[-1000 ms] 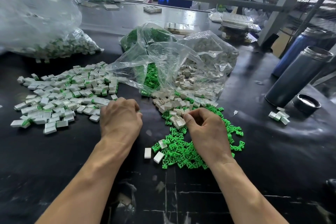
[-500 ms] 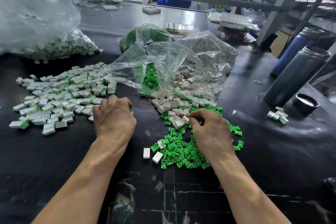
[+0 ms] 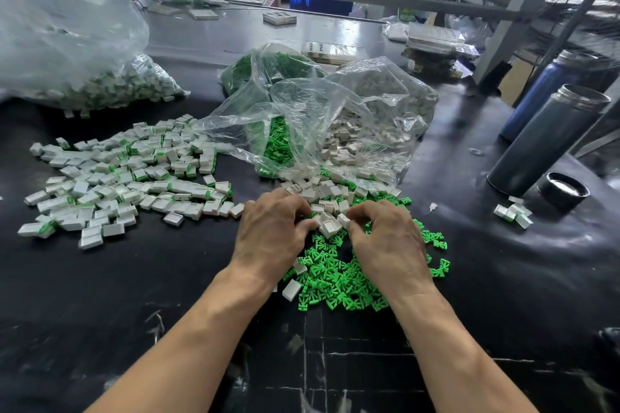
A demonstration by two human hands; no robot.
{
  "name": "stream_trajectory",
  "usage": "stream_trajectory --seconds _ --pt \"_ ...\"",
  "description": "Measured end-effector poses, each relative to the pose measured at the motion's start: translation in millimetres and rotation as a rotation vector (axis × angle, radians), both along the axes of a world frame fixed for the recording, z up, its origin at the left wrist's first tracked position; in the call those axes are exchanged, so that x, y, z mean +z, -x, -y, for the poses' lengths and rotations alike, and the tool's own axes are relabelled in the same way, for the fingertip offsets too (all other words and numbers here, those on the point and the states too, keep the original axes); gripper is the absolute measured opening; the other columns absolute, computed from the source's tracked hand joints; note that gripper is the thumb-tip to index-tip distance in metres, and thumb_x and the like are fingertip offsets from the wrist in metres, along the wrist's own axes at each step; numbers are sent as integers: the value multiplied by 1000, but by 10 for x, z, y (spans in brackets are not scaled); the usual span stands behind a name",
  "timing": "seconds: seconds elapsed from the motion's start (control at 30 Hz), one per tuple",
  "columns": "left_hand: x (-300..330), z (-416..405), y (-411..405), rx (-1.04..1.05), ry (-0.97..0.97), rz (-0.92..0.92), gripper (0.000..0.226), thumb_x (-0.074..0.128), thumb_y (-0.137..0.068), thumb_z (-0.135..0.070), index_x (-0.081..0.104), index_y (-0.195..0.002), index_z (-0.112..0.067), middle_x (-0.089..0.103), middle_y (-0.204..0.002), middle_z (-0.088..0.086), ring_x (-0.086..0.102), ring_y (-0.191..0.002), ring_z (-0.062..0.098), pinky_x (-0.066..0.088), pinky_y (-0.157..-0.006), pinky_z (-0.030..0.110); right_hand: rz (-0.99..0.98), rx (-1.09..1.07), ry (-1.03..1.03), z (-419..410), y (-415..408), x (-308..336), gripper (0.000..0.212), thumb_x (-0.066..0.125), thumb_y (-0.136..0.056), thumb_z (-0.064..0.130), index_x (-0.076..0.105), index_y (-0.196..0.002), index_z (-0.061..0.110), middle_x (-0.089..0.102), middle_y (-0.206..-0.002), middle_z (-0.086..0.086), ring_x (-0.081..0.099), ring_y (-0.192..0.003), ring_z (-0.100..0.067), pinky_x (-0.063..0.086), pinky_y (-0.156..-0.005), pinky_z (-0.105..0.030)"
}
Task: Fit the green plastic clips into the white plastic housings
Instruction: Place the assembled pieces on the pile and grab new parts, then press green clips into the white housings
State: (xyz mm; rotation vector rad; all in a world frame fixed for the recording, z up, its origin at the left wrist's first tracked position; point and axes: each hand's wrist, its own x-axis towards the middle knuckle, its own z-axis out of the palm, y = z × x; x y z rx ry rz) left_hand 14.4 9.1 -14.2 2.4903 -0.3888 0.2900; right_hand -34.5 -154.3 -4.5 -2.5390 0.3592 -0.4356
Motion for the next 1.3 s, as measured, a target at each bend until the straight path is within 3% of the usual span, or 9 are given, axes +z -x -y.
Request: stream_trajectory --seconds 0.23,0.33,0.47,0.6,0.73,0.8,0.9,1.07,1.3 --pt "12 16 0 19 -16 26 7 71 -94 -33 72 -96 -26 66 -98 -10 62 -95 13 42 -98 35 -34 167 21 -47 10 -4 21 71 -96 36 70 -117 37 61 -102 14 50 -106 -9 41 -100 -31" --pt "40 24 20 -15 118 -18 5 72 -94 -32 71 -92 -27 69 -84 -13 65 -79 7 53 -86 34 2 219 -42 -61 18 -5 25 71 -95 38 71 -120 36 62 -105 15 55 -105 -7 47 -99 -33" --pt "109 65 71 -80 487 -205 7 75 -93 -26 73 -86 -26 70 -71 -11 66 -59 6 53 -54 20 95 229 -369 -73 14 -16 16 73 -95 35 73 -111 31 70 -99 17 67 -91 -3 62 -78 -35" --pt "162 72 110 -116 735 -304 6 75 -93 -19 77 -88 -16 76 -78 2 69 -68 26 58 -58 36 149 212 -618 -57 -5 -27 7 76 -93 35 72 -97 30 74 -88 16 69 -76 -4 60 -65 -29" --pt "138 80 117 -168 821 -353 13 71 -95 -19 79 -86 -16 74 -72 -1 55 -50 5 45 -46 23 187 195 -737 -39 -30 -29 6 78 -92 28 73 -90 24 75 -83 4 69 -71 -5 52 -52 -16" --pt "103 86 106 -163 761 -308 13 70 -97 -20 78 -87 -18 72 -69 -9 60 -54 5 49 -51 24 214 161 -740 -33 -40 -33 6 77 -93 24 72 -89 23 74 -80 6 66 -64 -1 50 -48 -14" --pt "51 100 91 -119 486 -211 4 76 -92 -28 76 -95 -30 71 -81 -18 65 -73 -2 54 -69 24 282 105 -737 -17 -49 -43 8 76 -95 21 71 -89 23 72 -76 10 62 -58 2 47 -46 -12" --pt "14 124 114 -128 94 -156 28 76 -87 -46 69 -114 -43 60 -109 -22 56 -106 9 50 -95 32 299 63 -734 5 -43 -75 12 74 -96 20 71 -91 31 71 -76 13 64 -64 1 47 -55 -11" --pt "15 158 129 -164 -35 -70 25 74 -88 -47 70 -113 -45 56 -107 -17 42 -95 5 35 -90 25 266 69 -723 -11 -54 -79 11 72 -97 16 76 -102 25 76 -85 12 69 -78 4 50 -67 -10"
